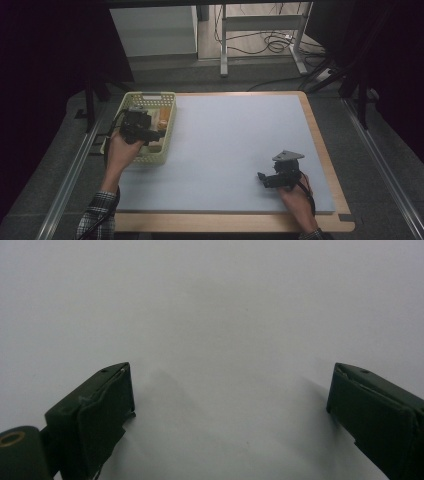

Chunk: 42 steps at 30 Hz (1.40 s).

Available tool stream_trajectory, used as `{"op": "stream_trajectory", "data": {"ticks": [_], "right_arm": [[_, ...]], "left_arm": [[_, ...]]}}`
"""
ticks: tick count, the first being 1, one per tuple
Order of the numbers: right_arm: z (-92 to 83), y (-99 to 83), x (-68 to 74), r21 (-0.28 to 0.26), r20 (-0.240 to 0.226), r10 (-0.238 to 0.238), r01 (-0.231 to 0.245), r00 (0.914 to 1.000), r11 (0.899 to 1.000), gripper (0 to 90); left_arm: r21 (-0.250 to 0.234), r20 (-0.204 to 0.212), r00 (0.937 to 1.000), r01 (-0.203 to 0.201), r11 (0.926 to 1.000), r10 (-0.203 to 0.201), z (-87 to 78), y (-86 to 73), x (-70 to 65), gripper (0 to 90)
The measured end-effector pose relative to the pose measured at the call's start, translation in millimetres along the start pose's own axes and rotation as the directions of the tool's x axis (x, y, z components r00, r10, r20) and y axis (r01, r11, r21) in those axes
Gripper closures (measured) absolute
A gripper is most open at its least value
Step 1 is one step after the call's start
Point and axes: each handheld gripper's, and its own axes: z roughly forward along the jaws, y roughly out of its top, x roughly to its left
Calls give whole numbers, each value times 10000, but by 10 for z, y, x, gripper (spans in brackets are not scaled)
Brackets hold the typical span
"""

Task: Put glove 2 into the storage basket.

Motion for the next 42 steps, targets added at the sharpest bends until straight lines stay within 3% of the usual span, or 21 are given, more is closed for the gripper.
{"op": "stream_trajectory", "data": {"ticks": [9, 13, 14, 20, 26, 33, 42], "right_arm": [[0, 0, 0, -2, 1, -8, 8, 10000, 10000, 46], [0, 1, 1, 0, -4, 8, -8, 10000, 10000, 46], [0, 1, 1, 0, -4, 8, -8, 10000, 10000, 46], [0, 1, -1, -12, -1, -16, 16, 10000, 10000, 47], [0, 1, -1, -7, -8, -9, 9, 10000, 10000, 47], [0, 1, -1, -7, -7, -8, 8, 10000, 10000, 47], [0, 1, -1, -8, -8, -11, 11, 10000, 10000, 47]], "left_arm": [[-202, 424, 9974, -570, 9982, 578, 45, 1, -294, 21], [-358, 740, 9923, -970, 9946, 994, 76, -2, -500, 21], [-358, 740, 9923, -970, 9946, 994, 76, -2, -500, 21], [-479, 1040, 9830, -1469, 9880, 1512, 123, -42, -754, 21], [-619, 1483, 9725, -1719, 9832, 1794, 200, -147, -974, 20], [-568, 1614, 9658, -1961, 9789, 2029, 346, -315, -1147, 19], [-480, 1870, 9583, -2110, 9763, 2163, 525, -517, -1251, 12]]}}
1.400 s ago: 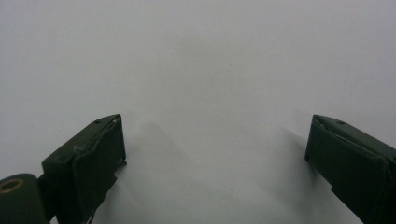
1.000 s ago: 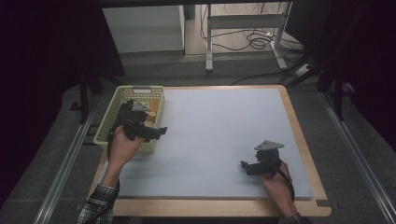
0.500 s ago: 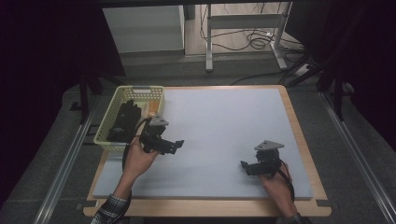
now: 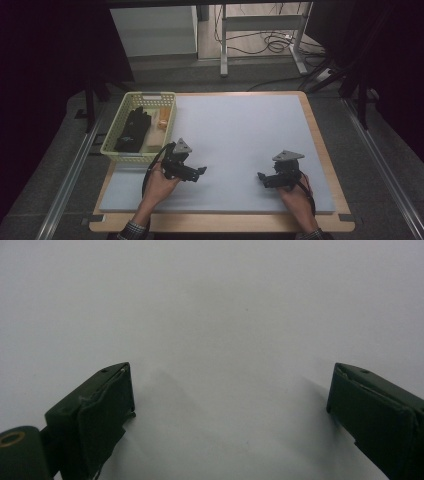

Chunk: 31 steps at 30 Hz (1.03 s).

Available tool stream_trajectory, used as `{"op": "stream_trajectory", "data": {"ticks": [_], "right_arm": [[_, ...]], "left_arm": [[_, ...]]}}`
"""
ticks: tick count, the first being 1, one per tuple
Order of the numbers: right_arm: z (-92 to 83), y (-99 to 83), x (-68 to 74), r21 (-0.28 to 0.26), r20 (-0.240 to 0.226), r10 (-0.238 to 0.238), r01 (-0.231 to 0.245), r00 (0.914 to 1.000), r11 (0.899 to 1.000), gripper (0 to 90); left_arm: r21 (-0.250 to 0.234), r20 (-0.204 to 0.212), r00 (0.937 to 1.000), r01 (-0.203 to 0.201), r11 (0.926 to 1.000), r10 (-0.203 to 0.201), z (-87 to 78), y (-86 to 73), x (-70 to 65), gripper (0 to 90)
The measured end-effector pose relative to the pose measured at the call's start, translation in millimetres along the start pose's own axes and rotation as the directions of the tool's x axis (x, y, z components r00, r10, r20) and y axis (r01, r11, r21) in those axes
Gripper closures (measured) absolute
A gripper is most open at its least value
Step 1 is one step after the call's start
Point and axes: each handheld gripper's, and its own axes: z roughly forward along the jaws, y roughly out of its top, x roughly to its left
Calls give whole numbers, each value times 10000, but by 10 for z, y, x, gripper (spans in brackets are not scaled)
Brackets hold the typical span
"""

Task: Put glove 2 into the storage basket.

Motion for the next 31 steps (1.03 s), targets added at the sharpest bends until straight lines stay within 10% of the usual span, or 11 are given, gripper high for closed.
{"op": "stream_trajectory", "data": {"ticks": [31], "right_arm": [[1, -1, 1, 21, 11, 8, -8, 10000, 10000, 45]], "left_arm": [[722, 77, 9999, -91, 9974, 85, 307, -390, -98, 1]]}}
